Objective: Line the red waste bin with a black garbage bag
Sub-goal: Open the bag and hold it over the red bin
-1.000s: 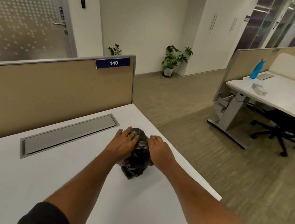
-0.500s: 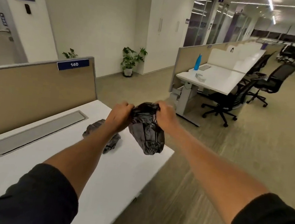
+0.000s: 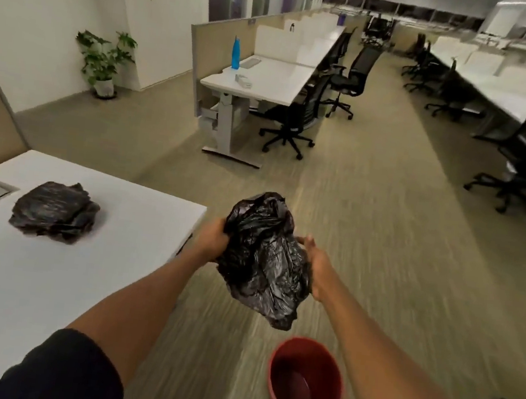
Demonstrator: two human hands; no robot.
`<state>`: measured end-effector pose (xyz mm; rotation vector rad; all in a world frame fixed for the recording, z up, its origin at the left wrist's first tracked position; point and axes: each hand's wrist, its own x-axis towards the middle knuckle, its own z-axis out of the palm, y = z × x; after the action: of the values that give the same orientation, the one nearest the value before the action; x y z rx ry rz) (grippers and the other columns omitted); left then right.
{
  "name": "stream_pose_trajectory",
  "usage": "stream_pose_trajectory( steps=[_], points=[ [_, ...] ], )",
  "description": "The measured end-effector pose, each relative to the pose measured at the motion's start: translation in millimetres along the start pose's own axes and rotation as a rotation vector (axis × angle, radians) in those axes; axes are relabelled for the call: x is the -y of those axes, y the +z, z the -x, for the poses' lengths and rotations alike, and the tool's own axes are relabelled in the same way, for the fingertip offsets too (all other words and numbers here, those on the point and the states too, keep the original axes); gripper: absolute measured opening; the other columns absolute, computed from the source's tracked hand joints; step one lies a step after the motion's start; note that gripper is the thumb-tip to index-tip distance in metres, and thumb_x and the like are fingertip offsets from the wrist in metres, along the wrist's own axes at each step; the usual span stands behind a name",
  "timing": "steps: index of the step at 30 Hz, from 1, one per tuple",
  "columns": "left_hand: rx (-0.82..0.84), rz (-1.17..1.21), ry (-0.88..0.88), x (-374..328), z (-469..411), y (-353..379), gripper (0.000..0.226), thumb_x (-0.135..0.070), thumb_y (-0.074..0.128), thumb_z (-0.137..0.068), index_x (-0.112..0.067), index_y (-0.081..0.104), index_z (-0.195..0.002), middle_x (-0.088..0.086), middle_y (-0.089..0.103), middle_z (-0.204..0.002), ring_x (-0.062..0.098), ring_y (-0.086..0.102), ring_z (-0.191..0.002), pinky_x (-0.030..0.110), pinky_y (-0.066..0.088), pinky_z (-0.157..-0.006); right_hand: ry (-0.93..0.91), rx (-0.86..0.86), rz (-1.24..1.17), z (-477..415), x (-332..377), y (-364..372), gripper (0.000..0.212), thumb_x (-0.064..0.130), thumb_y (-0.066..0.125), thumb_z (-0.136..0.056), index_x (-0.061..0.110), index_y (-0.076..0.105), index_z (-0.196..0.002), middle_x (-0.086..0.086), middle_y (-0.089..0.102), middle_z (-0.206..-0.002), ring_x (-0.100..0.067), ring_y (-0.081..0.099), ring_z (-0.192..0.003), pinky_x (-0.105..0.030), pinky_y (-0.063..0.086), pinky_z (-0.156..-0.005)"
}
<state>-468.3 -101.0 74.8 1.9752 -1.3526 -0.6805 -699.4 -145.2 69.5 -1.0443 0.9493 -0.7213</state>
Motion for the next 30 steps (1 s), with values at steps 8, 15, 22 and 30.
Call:
stream_pose_trajectory(
  steps=[8, 15, 22, 30],
  points=[
    [0.167, 0.079, -0.168, 8, -16, 136, 0.026, -0.011, 0.047, -0.094, 0.004, 0.059, -0.112, 0.023, 0.064, -0.117, 0.037, 0.058, -0.110, 0.039, 0.044, -0.087, 0.113, -0.222, 0.216, 25, -88, -104, 0.019, 0.001, 0.065, -0.082, 0.005, 0.071, -0.100, -0.013, 0.075, -0.096, -0.020, 0.073, -0.084, -0.027, 0.057, -0.070],
    [0.144, 0.184, -0.310, 39, -36, 229, 0.020, -0.013, 0.046, -0.095, -0.003, 0.063, -0.091, 0.018, 0.067, -0.097, 0.037, 0.063, -0.100, 0.040, 0.047, -0.079, 0.238, -0.347, 0.182, 5, -133, -198, 0.020, 0.005, 0.064, -0.086, 0.003, 0.069, -0.105, -0.018, 0.074, -0.099, -0.027, 0.071, -0.088, -0.039, 0.058, -0.080],
    [-0.023, 0.387, -0.484, 70, -60, 309, 0.028, -0.008, 0.048, -0.097, 0.013, 0.066, -0.100, 0.032, 0.069, -0.098, 0.044, 0.064, -0.098, 0.039, 0.041, -0.071, 0.326, -0.335, 0.182, -21, -175, -281, 0.020, 0.022, 0.075, -0.079, 0.011, 0.074, -0.095, -0.010, 0.077, -0.092, -0.026, 0.074, -0.085, -0.037, 0.060, -0.075],
    [-0.106, 0.630, -0.657, 108, -68, 354, 0.024, -0.025, 0.039, -0.096, -0.016, 0.061, -0.094, 0.005, 0.060, -0.093, 0.021, 0.057, -0.085, 0.038, 0.049, -0.085, 0.390, -0.431, 0.352, -29, -251, -340, 0.018, 0.013, 0.067, -0.086, -0.003, 0.073, -0.089, -0.018, 0.076, -0.083, -0.035, 0.072, -0.086, -0.043, 0.058, -0.073]
  ],
)
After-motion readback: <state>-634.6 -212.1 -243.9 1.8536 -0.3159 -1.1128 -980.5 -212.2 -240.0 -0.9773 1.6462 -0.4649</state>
